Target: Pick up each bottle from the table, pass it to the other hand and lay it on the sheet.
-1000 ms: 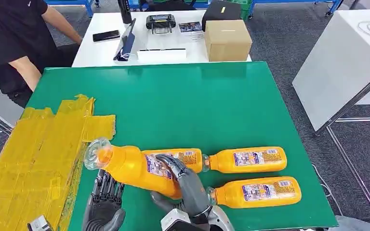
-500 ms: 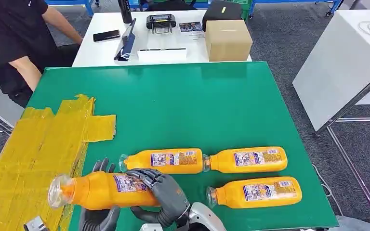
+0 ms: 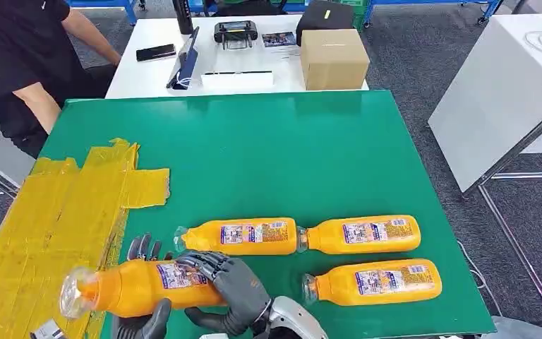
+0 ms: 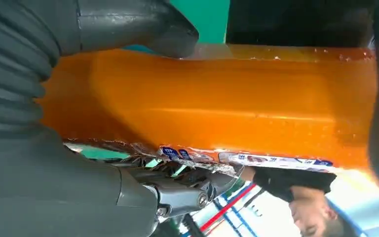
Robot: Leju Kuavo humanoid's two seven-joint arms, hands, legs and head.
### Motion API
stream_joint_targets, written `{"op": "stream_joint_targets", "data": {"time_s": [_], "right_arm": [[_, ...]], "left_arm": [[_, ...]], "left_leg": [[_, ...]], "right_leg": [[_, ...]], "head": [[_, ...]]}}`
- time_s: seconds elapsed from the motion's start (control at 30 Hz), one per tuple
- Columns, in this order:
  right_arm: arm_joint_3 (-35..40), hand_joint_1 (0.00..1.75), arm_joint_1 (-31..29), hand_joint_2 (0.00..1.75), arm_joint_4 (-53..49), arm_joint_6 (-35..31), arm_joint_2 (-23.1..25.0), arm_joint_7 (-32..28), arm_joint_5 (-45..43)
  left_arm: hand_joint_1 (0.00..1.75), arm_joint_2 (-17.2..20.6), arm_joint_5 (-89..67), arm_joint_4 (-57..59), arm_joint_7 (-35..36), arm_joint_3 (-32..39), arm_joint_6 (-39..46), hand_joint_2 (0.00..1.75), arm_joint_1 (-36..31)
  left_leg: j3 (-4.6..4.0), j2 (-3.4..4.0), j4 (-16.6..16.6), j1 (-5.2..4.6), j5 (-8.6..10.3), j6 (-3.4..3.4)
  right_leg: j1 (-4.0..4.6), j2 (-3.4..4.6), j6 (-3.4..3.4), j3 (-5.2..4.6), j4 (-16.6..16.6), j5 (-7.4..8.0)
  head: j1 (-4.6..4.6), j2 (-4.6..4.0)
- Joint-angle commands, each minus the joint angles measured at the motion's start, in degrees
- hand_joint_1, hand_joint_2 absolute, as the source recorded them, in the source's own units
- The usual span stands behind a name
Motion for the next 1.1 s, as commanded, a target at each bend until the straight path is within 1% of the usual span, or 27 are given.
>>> {"op": "stream_joint_targets", "data": {"time_s": [0.03,0.17,0.23,0.27,0.3,0.47,0.57,0.6,0.63,0.77,0.8,0.83,0.87,0.9,0.97,1.03,1.07,1.1], "right_arm": [[7.43,1.75,2.28,1.75,9.91,1.43,5.00,-0.98,0.76],[6.35,1.75,2.78,1.75,8.80,0.35,4.81,-0.32,0.55],[5.88,1.75,2.81,1.75,7.73,0.16,4.52,-0.07,0.50],[5.46,1.75,2.82,1.75,7.19,0.02,4.55,0.20,0.49],[5.23,1.75,2.81,1.75,6.86,0.00,4.58,0.29,0.51],[3.54,1.75,2.72,1.75,5.85,-0.78,4.83,1.15,0.65],[0.58,1.75,2.90,1.75,3.21,-2.45,4.99,2.29,1.06],[-0.42,1.54,2.92,1.75,2.29,-2.71,5.05,2.98,1.38],[-1.82,0.52,2.57,1.75,0.62,-2.54,5.08,4.20,2.58],[-2.75,0.52,2.15,1.75,-0.27,-1.59,5.15,4.78,3.03],[-3.04,0.00,2.16,1.75,-0.35,-1.67,5.31,4.85,3.34],[-3.84,0.00,1.33,1.75,-1.12,-3.24,5.03,5.89,4.41],[-4.86,0.00,0.39,0.00,-1.77,-4.02,4.96,7.25,4.79],[-5.59,0.00,-0.54,0.00,-2.85,-4.06,4.76,7.54,4.58],[-7.88,0.00,-2.93,0.00,-4.41,-3.53,4.69,10.40,4.46],[-9.76,0.00,-5.09,0.00,-4.61,-2.51,4.36,12.78,4.65],[-10.00,0.00,-6.67,1.75,-3.83,-1.10,3.33,14.95,5.16],[-10.64,0.00,-8.18,1.75,-2.38,-0.27,2.46,15.98,4.97]], "left_arm": [[1.75,0.31,0.77,3.11,-0.59,0.36,1.97,1.75,-2.24],[1.75,0.31,2.11,2.56,-1.85,0.48,1.57,1.75,-1.80],[1.75,0.31,1.89,2.22,-2.17,0.36,2.01,1.75,-1.66],[1.75,0.31,1.80,2.12,-2.26,0.42,2.06,1.75,-1.63],[1.75,0.31,1.69,2.07,-2.34,0.38,2.18,1.75,-1.66],[1.75,0.31,0.64,1.53,-3.19,0.44,2.81,1.75,-1.74],[1.75,0.31,-0.94,0.56,-4.19,0.90,3.62,1.75,-1.97],[1.75,0.31,-1.54,0.18,-4.25,1.04,3.89,1.75,-2.03],[1.75,0.31,-2.51,-0.52,-4.37,1.31,4.01,1.75,-2.10],[1.75,0.31,-2.80,-0.92,-4.08,1.61,3.96,1.75,-2.27],[1.75,0.31,-4.02,-1.25,-4.76,1.83,4.92,1.75,-2.21],[1.75,0.31,-6.18,-2.14,-5.60,1.88,6.55,1.75,-2.45],[1.75,0.31,-8.91,-3.12,-6.44,2.54,8.46,1.75,-2.78],[1.75,0.31,-10.97,-3.92,-6.72,3.16,9.59,1.75,-3.09],[1.75,0.31,-18.69,-5.93,-8.76,5.49,14.56,1.75,-4.23],[1.75,0.31,-25.65,-7.51,-10.57,8.29,21.11,1.75,-5.72],[1.75,0.31,-29.93,-7.97,-11.32,10.06,24.75,1.75,-6.48],[1.75,0.31,-32.79,-7.93,-11.66,11.63,27.70,1.75,-7.54]], "left_leg": [[0.11,-0.14,-0.09,0.08,0.00,-0.06],[0.09,-0.10,-0.09,0.08,0.00,-0.04],[0.10,-0.26,-0.07,0.04,0.00,-0.03],[0.14,-0.39,-0.06,0.18,-0.04,-0.06],[0.01,-0.15,-0.05,0.09,0.00,-0.03],[-0.05,-0.16,-0.03,0.06,0.01,-0.03],[-0.07,-0.12,-0.02,0.05,0.00,-0.03],[-0.04,-0.20,-0.01,0.10,-0.01,-0.05],[-0.06,-0.21,0.00,0.10,-0.02,-0.05],[-0.09,-0.17,0.04,0.10,-0.02,-0.05],[-0.10,-0.11,0.01,0.04,0.00,-0.03],[-0.09,-0.09,0.01,0.04,0.00,-0.03],[-0.07,-0.14,0.04,0.09,-0.03,-0.04],[-0.12,-0.08,0.04,0.07,-0.01,-0.03],[-0.17,-0.10,0.11,0.09,-0.01,-0.04],[-0.20,-0.05,0.08,0.05,0.03,-0.03],[-0.19,-0.03,0.10,0.09,0.03,-0.05],[-0.18,-0.01,0.05,0.05,0.05,-0.03]], "right_leg": [[0.08,-0.12,-0.08,0.17,-0.13,-0.02],[0.08,-0.10,-0.06,0.11,-0.14,-0.01],[0.03,-0.28,-0.05,0.15,-0.11,-0.07],[0.16,-0.38,-0.11,0.29,-0.22,-0.09],[0.08,-0.17,-0.07,0.03,-0.12,-0.03],[0.03,-0.17,-0.06,-0.01,-0.06,-0.04],[0.03,-0.14,-0.06,-0.05,-0.04,-0.03],[0.08,-0.21,-0.09,0.02,-0.07,-0.05],[0.08,-0.22,-0.10,0.01,-0.06,-0.06],[0.09,-0.18,-0.09,-0.03,-0.03,-0.05],[0.03,-0.13,-0.05,-0.07,-0.01,-0.04],[0.04,-0.10,-0.05,-0.07,-0.01,-0.03],[0.09,-0.14,-0.08,-0.01,-0.03,-0.04],[0.07,-0.09,-0.06,-0.08,0.00,-0.02],[0.09,-0.10,-0.07,-0.12,0.05,-0.02],[0.04,-0.06,-0.05,-0.18,0.07,0.01],[0.09,-0.04,-0.08,-0.15,0.06,0.03],[0.04,-0.02,-0.05,-0.15,0.03,0.04]], "head": [[0.00,0.00],[-0.09,0.00],[0.00,0.00],[0.00,0.00],[-0.02,0.00],[0.00,0.00],[0.00,0.00],[-0.02,0.00],[0.00,0.00],[-0.02,0.00],[0.00,0.00],[0.00,0.00],[-0.02,0.00],[0.02,0.00],[0.00,0.00],[0.00,0.00],[-0.02,0.00],[0.00,0.00]]}}
